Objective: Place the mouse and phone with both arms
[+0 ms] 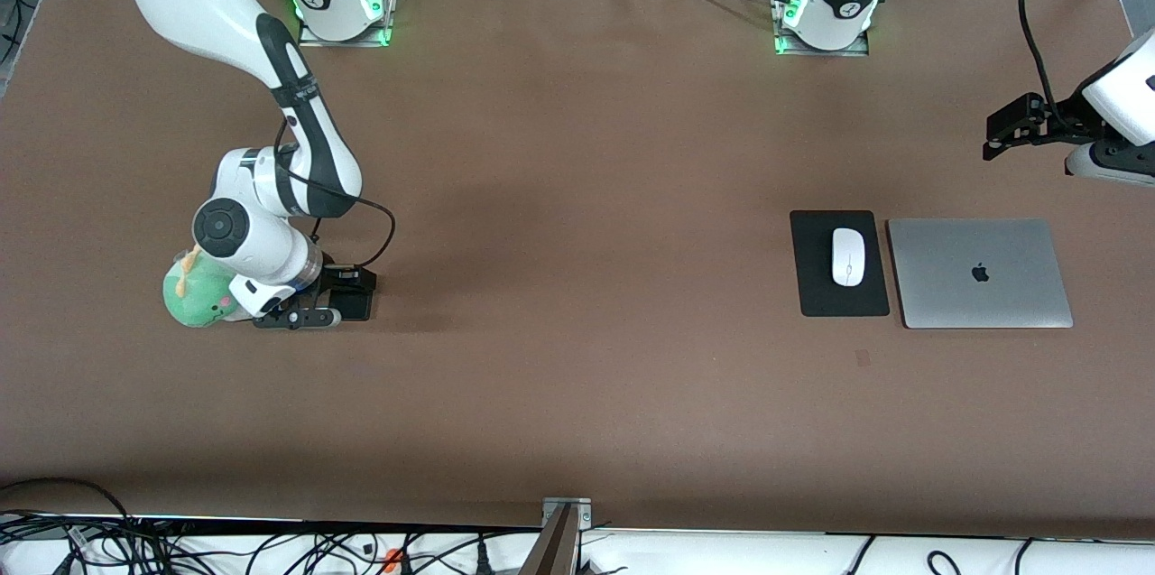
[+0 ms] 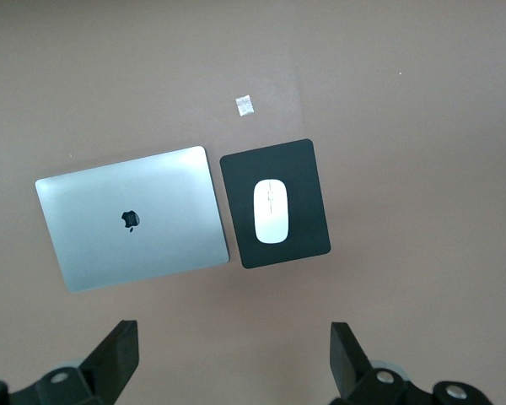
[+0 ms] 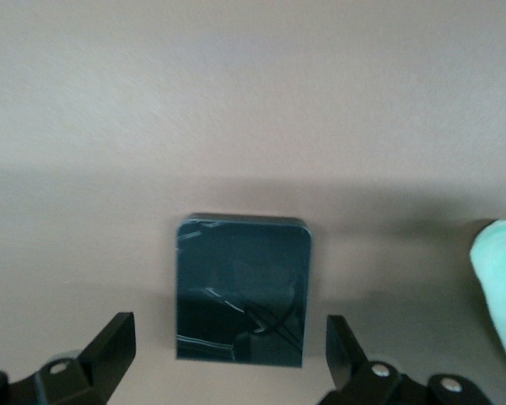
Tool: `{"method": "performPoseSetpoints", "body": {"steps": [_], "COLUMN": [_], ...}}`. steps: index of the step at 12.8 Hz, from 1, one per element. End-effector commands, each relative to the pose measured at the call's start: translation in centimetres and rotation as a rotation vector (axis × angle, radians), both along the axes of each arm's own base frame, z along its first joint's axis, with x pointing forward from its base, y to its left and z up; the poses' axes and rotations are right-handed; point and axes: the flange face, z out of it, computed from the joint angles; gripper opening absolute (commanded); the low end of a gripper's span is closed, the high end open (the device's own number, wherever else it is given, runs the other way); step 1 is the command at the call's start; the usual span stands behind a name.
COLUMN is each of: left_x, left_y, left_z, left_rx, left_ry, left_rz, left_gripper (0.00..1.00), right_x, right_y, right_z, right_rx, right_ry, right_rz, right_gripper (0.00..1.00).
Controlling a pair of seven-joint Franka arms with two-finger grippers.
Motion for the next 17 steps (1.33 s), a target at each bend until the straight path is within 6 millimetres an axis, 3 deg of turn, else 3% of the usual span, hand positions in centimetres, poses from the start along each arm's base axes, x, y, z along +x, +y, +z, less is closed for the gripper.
{"method": "performPoseSetpoints", "body": {"steps": [1, 5, 7, 9, 13, 15, 17], "left_x": [0.8, 0.8, 0.8, 0.8, 0.8, 0.8, 0.8], "left_y": [-0.2, -0.5, -0.4, -0.4, -0.5, -0.5, -0.5], "left_z": [0.6, 0.6, 0.6, 0.5, 0.5, 0.5, 0.5], "left_rx": [0.025, 0.023, 0.023, 0.024, 0.022, 0.022, 0.022], "left_ry": [-0.002, 0.001, 0.001, 0.001, 0.002, 0.002, 0.002], "left_rz": [0.001, -0.005, -0.004, -0.004, -0.004, -0.004, -0.005], "left_gripper": [1.00, 1.00, 1.00, 1.00, 1.00, 1.00, 1.00], "right_x": [1.0, 3.7, 3.0, 1.3, -4.7, -6.4, -7.8], "right_y": [-1.1, -1.6, -1.0, -1.3, -3.7, -5.0, -5.4], "right_z": [6.9, 17.1, 22.0, 27.4, 37.3, 40.0, 40.6], "right_rx": [0.037, 0.044, 0.059, 0.076, 0.095, 0.084, 0.068], "right_ry": [-0.017, 0.053, 0.075, 0.051, 0.066, 0.048, 0.086], "right_rz": [-0.013, 0.004, 0.000, -0.057, -0.125, -0.123, -0.120], "right_gripper": [1.00, 1.00, 1.00, 1.00, 1.00, 1.00, 1.00]}}
